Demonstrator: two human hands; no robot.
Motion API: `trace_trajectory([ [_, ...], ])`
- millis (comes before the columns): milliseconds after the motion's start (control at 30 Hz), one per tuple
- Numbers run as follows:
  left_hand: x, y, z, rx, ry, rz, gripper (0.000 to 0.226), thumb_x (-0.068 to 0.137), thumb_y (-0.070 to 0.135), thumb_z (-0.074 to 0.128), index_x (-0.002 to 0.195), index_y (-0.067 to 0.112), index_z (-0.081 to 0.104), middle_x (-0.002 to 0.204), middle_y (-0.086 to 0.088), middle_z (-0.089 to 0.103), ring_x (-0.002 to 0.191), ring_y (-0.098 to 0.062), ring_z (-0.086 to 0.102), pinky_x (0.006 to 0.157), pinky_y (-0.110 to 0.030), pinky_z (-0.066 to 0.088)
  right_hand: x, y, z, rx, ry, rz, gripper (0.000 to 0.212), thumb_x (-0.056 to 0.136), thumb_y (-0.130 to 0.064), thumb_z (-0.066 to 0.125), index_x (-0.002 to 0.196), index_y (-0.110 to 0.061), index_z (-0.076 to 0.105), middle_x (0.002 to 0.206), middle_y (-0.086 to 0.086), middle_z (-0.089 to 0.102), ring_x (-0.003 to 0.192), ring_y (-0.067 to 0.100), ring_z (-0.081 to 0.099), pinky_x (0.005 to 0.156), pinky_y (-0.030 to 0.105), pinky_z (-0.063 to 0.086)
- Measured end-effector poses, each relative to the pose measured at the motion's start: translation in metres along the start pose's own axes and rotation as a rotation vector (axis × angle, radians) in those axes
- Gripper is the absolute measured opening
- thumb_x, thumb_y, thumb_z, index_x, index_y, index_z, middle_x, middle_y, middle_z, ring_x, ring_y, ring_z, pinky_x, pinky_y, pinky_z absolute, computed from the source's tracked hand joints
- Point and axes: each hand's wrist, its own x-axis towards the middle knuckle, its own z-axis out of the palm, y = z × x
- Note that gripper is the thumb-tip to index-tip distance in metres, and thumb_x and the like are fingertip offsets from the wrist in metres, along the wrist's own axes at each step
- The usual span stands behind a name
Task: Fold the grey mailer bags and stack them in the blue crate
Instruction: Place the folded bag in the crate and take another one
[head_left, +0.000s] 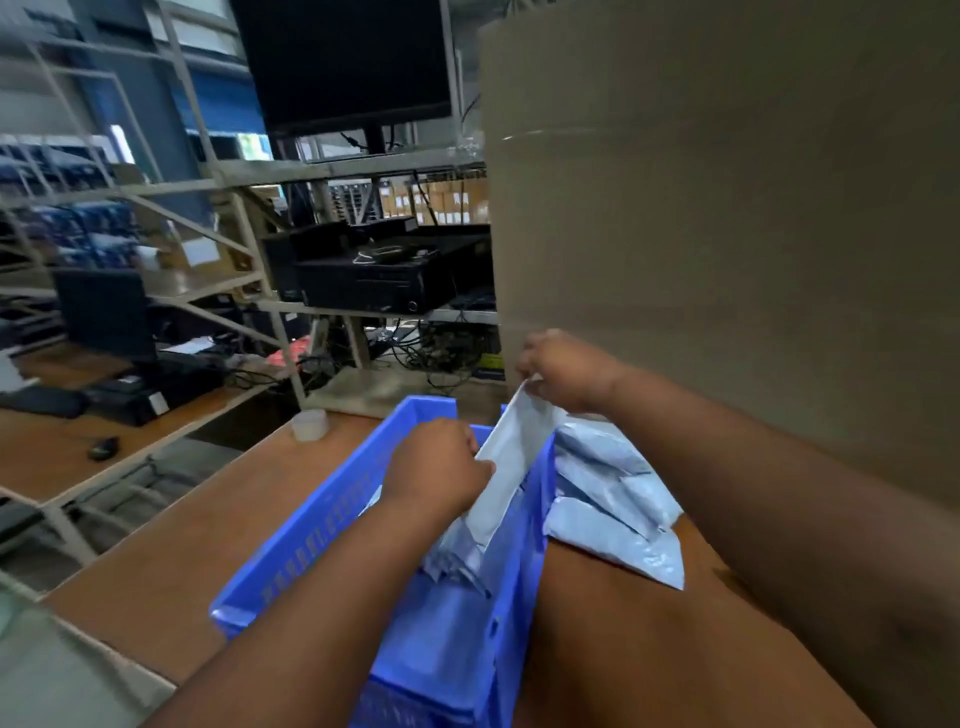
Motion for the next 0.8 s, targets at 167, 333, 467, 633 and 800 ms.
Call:
trace_trajectory([
  [167, 0.028, -0.049, 0.013, 0.023, -0.076, -0.07, 0.021, 0.077, 0.033, 0.075, 0.079, 0.013, 0.071, 0.081, -0.001, 0.071, 0.083, -0.025, 0.069, 0.064, -0.031, 0.047, 0.059, -0.031, 0.038, -0.064, -0.084, -0.001, 0.015, 0.092, -0.027, 0.068, 0.105, -0.03, 0.075, 0.112, 0.001, 0.06, 0.11, 0.028, 0.057, 0.087, 0.042, 0.055],
  [333, 0.046, -0.066, 0.051, 0.001, -0.238, -0.133, 0.017, 0.074, 0.031, 0.075, 0.077, 0.017, 0.065, 0.077, 0.002, 0.065, 0.072, -0.021, 0.065, 0.051, -0.028, 0.038, 0.077, -0.026, 0.081, -0.095, -0.223, 0.065, 0.024, 0.091, -0.019, 0.064, 0.104, -0.035, 0.076, 0.111, -0.003, 0.061, 0.107, 0.027, 0.061, 0.082, 0.04, 0.057],
  [467, 0.06, -0.062, 0.078, 0.029, -0.306, -0.124, 0.015, 0.076, 0.025, 0.071, 0.077, 0.018, 0.058, 0.083, 0.002, 0.059, 0.084, -0.027, 0.068, 0.062, -0.029, 0.045, 0.08, -0.016, 0.109, -0.183, -0.328, 0.094, 0.025, 0.095, -0.019, 0.062, 0.109, -0.037, 0.073, 0.119, -0.003, 0.059, 0.114, 0.025, 0.057, 0.081, 0.035, 0.049],
  [633, 0.073, -0.055, 0.108, 0.09, -0.386, -0.121, 0.009, 0.086, 0.013, 0.065, 0.088, 0.017, 0.058, 0.105, -0.005, 0.065, 0.106, -0.029, 0.071, 0.078, -0.033, 0.055, 0.084, -0.007, 0.136, -0.174, -0.435, 0.162, 0.029, 0.09, -0.022, 0.07, 0.114, -0.039, 0.07, 0.124, -0.003, 0.06, 0.12, 0.026, 0.056, 0.092, 0.04, 0.053],
  [800, 0.077, -0.06, 0.135, 0.104, -0.438, -0.15, 0.025, 0.089, 0.017, 0.066, 0.113, 0.015, 0.069, 0.123, -0.006, 0.069, 0.115, -0.029, 0.07, 0.089, -0.035, 0.057, 0.08, -0.001, 0.15, -0.096, -0.384, 0.171, 0.033, 0.087, -0.029, 0.072, 0.118, -0.039, 0.069, 0.125, -0.001, 0.061, 0.118, 0.027, 0.058, 0.093, 0.04, 0.054],
])
